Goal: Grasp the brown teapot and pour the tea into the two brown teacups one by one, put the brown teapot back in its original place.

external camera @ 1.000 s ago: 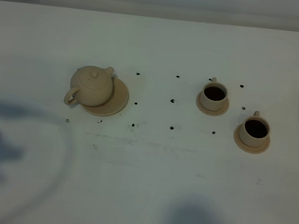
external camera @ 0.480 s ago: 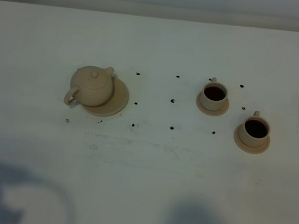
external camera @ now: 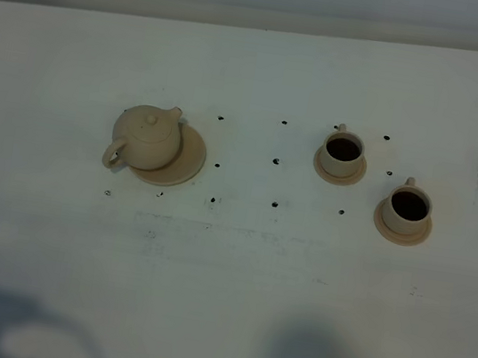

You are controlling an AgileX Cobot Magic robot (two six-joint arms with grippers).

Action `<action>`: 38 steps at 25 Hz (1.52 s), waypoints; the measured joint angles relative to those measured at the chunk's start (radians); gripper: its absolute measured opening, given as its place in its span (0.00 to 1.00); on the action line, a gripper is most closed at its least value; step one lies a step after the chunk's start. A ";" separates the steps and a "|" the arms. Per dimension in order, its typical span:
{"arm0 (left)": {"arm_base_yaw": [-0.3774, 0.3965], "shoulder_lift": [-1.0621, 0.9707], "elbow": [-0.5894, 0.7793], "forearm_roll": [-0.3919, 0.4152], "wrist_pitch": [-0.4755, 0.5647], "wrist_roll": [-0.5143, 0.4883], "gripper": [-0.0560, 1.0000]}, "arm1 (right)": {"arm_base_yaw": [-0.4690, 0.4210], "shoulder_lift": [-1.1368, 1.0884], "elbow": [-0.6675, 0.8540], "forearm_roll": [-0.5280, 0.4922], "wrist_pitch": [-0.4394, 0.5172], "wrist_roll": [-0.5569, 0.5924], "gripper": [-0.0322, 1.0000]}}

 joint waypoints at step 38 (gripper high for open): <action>-0.112 -0.155 0.018 0.150 0.004 -0.173 0.38 | 0.000 0.000 0.000 0.000 0.000 0.000 0.43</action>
